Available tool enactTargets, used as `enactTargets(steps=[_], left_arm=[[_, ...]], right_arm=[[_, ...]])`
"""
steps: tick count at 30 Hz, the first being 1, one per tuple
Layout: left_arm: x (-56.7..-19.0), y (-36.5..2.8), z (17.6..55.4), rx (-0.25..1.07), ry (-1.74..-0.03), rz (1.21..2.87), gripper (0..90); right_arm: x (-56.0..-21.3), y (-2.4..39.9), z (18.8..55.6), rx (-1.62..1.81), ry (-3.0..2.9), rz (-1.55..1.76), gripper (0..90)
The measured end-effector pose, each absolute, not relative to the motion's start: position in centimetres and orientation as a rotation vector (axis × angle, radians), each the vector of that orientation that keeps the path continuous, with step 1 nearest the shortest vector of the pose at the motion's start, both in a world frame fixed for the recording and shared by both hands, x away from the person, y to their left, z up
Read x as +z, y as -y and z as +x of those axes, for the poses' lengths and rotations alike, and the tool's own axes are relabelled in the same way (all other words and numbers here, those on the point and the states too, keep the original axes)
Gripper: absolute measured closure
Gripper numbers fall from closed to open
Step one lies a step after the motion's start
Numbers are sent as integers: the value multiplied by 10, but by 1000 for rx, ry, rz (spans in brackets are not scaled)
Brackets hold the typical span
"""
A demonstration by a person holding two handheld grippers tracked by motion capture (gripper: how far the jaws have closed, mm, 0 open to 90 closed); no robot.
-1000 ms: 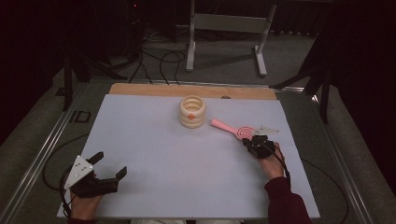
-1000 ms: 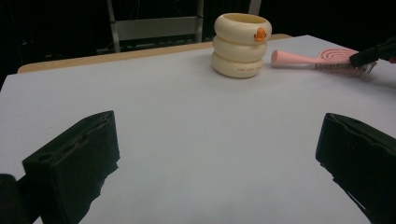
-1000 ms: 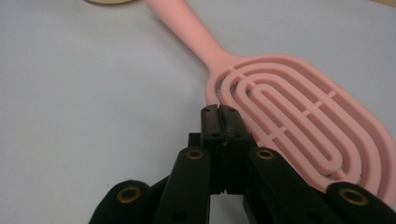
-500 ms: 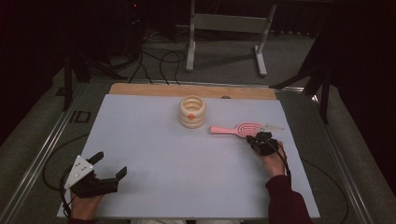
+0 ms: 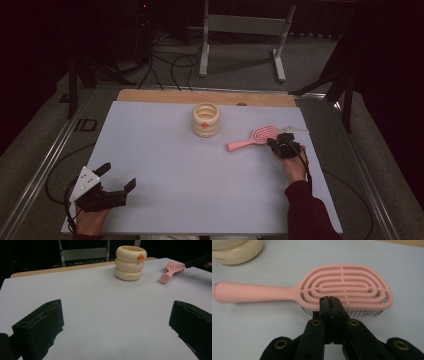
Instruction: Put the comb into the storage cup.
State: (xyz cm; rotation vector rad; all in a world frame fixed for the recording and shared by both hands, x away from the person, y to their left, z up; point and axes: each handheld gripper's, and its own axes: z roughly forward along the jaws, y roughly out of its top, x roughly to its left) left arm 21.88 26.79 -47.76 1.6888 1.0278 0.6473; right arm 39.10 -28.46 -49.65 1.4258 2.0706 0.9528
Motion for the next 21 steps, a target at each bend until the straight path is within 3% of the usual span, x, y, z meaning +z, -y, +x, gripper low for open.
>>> enactTargets(steps=[21], left_arm=[[-480, -267, 221, 639, -1028, 1701, 0]], right_arm=[[-507, 274, 430, 896, -2030, 1479, 900]])
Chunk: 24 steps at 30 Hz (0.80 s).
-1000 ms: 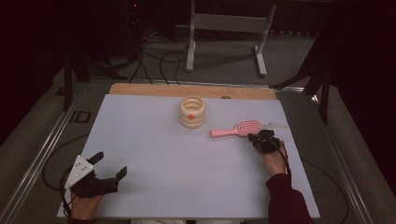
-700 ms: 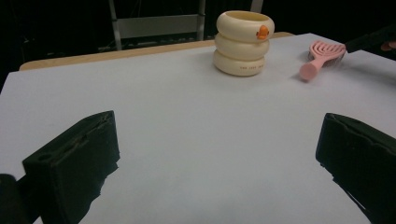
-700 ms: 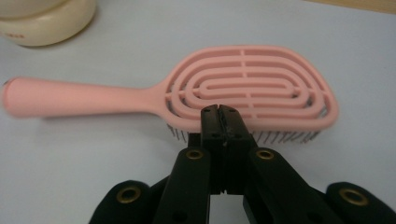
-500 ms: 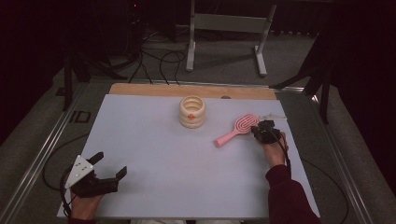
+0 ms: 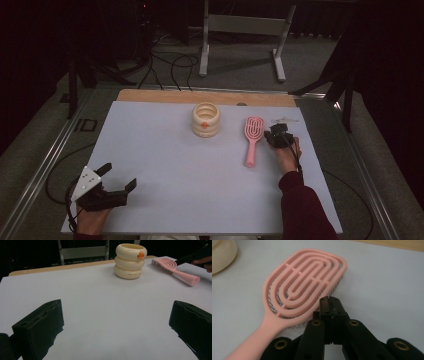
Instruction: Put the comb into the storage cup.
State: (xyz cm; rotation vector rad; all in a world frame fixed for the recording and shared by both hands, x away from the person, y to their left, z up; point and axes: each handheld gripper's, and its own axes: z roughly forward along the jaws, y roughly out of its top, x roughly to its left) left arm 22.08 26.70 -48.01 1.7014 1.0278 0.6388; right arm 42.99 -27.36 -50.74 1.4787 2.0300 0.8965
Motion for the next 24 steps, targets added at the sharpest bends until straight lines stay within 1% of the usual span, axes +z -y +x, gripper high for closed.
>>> enactTargets(steps=[7, 15, 24], left_arm=[[-480, -268, 220, 640, -1031, 1694, 0], [-480, -268, 220, 642, -1030, 1695, 0], [-480, -269, 220, 645, -1032, 1692, 0]], right_arm=[[-508, 264, 430, 905, -2075, 1422, 900], [-510, 262, 429, 898, -2110, 1378, 888], [-504, 269, 423, 917, -2082, 1370, 817]])
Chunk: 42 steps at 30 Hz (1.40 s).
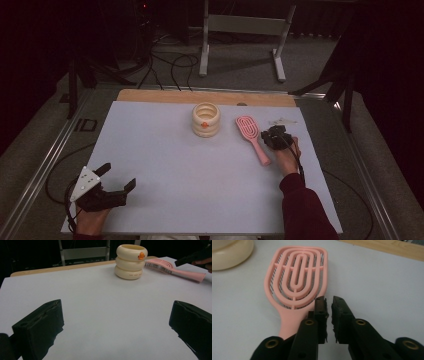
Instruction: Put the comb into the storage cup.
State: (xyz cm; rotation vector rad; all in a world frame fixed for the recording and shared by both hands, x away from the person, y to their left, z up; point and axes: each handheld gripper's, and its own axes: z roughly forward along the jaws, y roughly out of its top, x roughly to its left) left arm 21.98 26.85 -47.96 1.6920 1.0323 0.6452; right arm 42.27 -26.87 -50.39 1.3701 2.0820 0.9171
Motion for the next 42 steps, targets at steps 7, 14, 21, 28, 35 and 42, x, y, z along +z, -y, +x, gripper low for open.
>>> enactTargets(steps=[7, 14, 21, 28, 35, 42], left_arm=[[-479, -269, 219, 653, -1033, 1687, 0], [-479, -270, 218, 658, -1037, 1678, 0], [-478, -269, 218, 662, -1035, 1672, 0], [-477, -270, 218, 678, -1034, 1666, 0], [-475, -272, 218, 689, -1037, 1654, 0], [-473, -274, 216, 699, -1013, 1625, 0]], right_arm=[[-487, 273, 407, 1024, -2044, 1355, 647], [-468, 274, 382, 1122, -2024, 1314, 469], [-459, 275, 345, 1177, -2010, 1242, 257], [-460, 275, 305, 1241, -2006, 1186, 128], [-464, 275, 281, 1343, -2007, 1144, 117], [-471, 272, 260, 1353, -2005, 1050, 118]])
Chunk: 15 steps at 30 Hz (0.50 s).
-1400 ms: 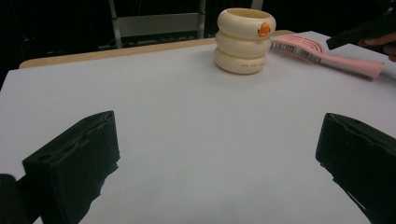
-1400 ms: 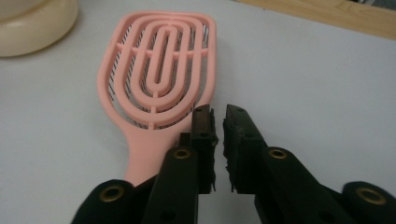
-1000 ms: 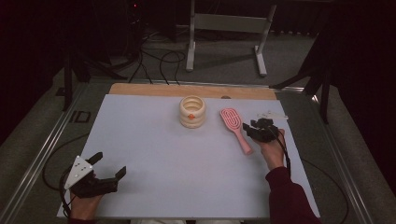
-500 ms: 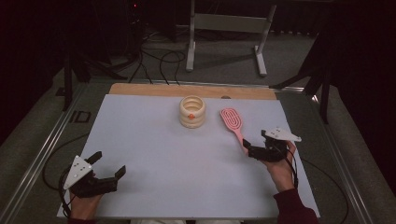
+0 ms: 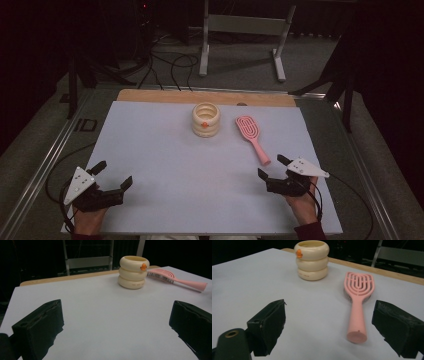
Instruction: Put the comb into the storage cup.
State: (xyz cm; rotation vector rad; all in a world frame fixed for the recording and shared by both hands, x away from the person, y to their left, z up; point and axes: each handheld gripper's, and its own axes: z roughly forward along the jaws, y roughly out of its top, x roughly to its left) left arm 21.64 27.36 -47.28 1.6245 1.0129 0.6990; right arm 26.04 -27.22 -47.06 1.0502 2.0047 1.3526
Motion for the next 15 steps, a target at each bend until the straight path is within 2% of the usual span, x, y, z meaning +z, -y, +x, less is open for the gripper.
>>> enactTargets(steps=[15], left_arm=[[-476, -271, 219, 685, -993, 1637, 0]], right_arm=[[-482, 278, 242, 1372, -2000, 1031, 99]])
